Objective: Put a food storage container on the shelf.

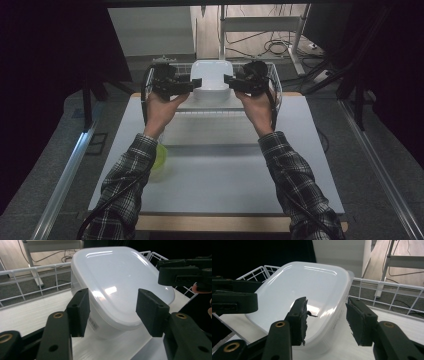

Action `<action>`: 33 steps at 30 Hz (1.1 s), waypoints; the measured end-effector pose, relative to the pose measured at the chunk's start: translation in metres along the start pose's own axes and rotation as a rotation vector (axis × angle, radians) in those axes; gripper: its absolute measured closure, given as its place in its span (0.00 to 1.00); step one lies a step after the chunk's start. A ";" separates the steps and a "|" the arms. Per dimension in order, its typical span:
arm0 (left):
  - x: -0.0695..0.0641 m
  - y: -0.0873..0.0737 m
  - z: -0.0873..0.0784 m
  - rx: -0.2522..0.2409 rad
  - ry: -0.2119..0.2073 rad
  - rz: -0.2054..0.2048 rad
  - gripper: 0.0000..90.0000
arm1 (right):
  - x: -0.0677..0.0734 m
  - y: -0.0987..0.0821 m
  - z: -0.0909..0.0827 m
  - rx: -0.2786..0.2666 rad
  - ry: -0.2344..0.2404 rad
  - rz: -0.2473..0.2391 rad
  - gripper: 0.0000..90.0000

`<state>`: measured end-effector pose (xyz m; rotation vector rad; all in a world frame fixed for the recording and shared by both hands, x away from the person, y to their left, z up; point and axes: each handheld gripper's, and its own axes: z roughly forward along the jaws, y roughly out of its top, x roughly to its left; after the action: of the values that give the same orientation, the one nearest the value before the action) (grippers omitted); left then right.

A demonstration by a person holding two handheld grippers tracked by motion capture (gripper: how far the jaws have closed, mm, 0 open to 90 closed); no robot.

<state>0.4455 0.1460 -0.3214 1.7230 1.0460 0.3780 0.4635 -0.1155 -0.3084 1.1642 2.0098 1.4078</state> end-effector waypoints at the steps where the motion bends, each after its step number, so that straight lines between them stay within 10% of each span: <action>1: 0.000 0.000 0.000 -0.003 -0.003 -0.004 0.48 | 0.000 0.000 0.000 0.001 -0.003 -0.002 0.57; 17: -0.002 -0.002 -0.011 -0.026 -0.005 0.052 0.37 | -0.002 -0.001 -0.006 -0.008 0.060 -0.008 0.53; 33: -0.010 -0.037 -0.037 -0.025 -0.034 0.130 0.30 | 0.005 -0.029 -0.035 0.004 0.141 -0.089 0.47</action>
<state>0.3979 0.1638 -0.3368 1.7735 0.9041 0.4413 0.4236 -0.1347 -0.3201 0.9887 2.1335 1.4784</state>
